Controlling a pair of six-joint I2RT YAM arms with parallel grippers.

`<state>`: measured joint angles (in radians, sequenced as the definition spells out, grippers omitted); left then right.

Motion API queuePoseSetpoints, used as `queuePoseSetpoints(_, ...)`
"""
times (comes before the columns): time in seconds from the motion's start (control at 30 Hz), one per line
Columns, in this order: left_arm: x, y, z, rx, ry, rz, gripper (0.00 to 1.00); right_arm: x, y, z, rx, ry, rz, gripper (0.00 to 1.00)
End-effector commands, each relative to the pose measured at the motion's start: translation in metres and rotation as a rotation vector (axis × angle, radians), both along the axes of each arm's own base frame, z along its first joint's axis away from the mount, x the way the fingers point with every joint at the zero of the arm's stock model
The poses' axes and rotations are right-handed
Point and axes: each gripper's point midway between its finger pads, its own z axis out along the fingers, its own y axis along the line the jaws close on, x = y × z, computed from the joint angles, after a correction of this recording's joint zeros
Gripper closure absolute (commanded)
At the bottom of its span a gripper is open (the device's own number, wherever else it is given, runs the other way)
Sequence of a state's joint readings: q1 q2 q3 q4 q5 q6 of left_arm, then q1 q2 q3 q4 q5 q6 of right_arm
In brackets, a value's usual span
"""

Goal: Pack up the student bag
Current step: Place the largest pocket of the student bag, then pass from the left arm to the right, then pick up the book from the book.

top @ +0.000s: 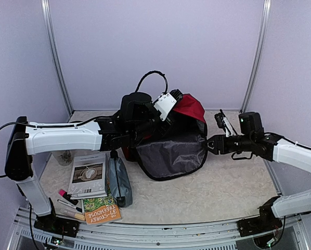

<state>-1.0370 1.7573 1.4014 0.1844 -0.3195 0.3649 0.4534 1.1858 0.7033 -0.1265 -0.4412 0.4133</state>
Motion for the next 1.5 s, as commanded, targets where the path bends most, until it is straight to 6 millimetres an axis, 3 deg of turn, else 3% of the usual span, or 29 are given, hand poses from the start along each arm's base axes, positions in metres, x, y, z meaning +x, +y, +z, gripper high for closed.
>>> queuePoseSetpoints(0.0, -0.008, 0.006, 0.039, -0.093, -0.035, -0.015, 1.0, -0.016, 0.01, 0.092, -0.007, -0.327, 0.104, 0.34)
queuePoseSetpoints(0.13, -0.011, 0.007, 0.047, -0.105, -0.044, -0.028, 1.0, -0.029, 0.031, 0.161, 0.035, -0.58, 0.157, 0.18)
queuePoseSetpoints(0.2, -0.011, 0.007, 0.048, -0.107, -0.044, -0.027, 1.0, -0.021, 0.039, 0.174, -0.016, -0.666, 0.145, 0.13)
queuePoseSetpoints(0.33, -0.013, 0.008, 0.049, -0.113, -0.033, -0.028, 1.0, 0.0, 0.064, 0.166, -0.172, -0.712, 0.187, 0.0)
queuePoseSetpoints(0.43, -0.014, 0.009, 0.049, -0.119, -0.022, -0.032, 1.0, 0.016, 0.076, 0.154, -0.285, -0.724, 0.197, 0.0)
queuePoseSetpoints(0.7, -0.027, 0.01, 0.043, -0.109, 0.011, -0.089, 1.0, 0.065, 0.049, 0.163, -0.47, -0.809, -0.073, 0.01)
queuePoseSetpoints(0.77, -0.037, 0.009, 0.044, -0.111, 0.02, -0.145, 1.0, 0.071, 0.046, 0.157, -0.505, -0.795, -0.095, 0.14)
queuePoseSetpoints(0.93, -0.053, 0.008, 0.04, -0.101, 0.069, -0.233, 1.0, 0.074, 0.046, 0.146, -0.498, -0.768, -0.114, 0.9)
queuePoseSetpoints(0.97, -0.056, 0.009, 0.038, -0.097, 0.083, -0.245, 1.0, 0.073, 0.046, 0.146, -0.483, -0.763, -0.117, 1.0)
queuePoseSetpoints(1.0, -0.06, 0.009, 0.036, -0.093, 0.104, -0.26, 0.99, 0.073, 0.046, 0.144, -0.473, -0.754, -0.122, 1.0)
queuePoseSetpoints(1.03, -0.064, 0.01, 0.034, -0.091, 0.129, -0.281, 0.79, 0.073, 0.045, 0.144, -0.466, -0.746, -0.131, 1.0)
queuePoseSetpoints(1.07, -0.071, 0.009, 0.032, -0.087, 0.16, -0.311, 0.47, 0.073, 0.044, 0.142, -0.458, -0.733, -0.144, 1.0)
queuePoseSetpoints(1.1, -0.078, 0.01, 0.029, -0.081, 0.194, -0.343, 0.22, 0.072, 0.043, 0.14, -0.453, -0.722, -0.152, 1.0)
queuePoseSetpoints(1.13, -0.086, 0.01, 0.029, -0.085, 0.224, -0.373, 0.05, 0.072, 0.042, 0.137, -0.448, -0.713, -0.158, 1.0)
queuePoseSetpoints(1.23, -0.093, 0.024, 0.036, -0.144, 0.313, -0.344, 0.01, 0.071, 0.043, 0.132, -0.434, -0.694, -0.16, 1.0)
queuePoseSetpoints(1.33, -0.079, 0.057, 0.04, -0.212, 0.402, -0.164, 0.01, 0.074, 0.045, 0.125, -0.447, -0.678, -0.155, 1.0)
queuePoseSetpoints(1.47, -0.057, 0.119, 0.005, -0.251, 0.588, 0.182, 0.01, 0.079, 0.046, 0.117, -0.466, -0.667, -0.142, 1.0)
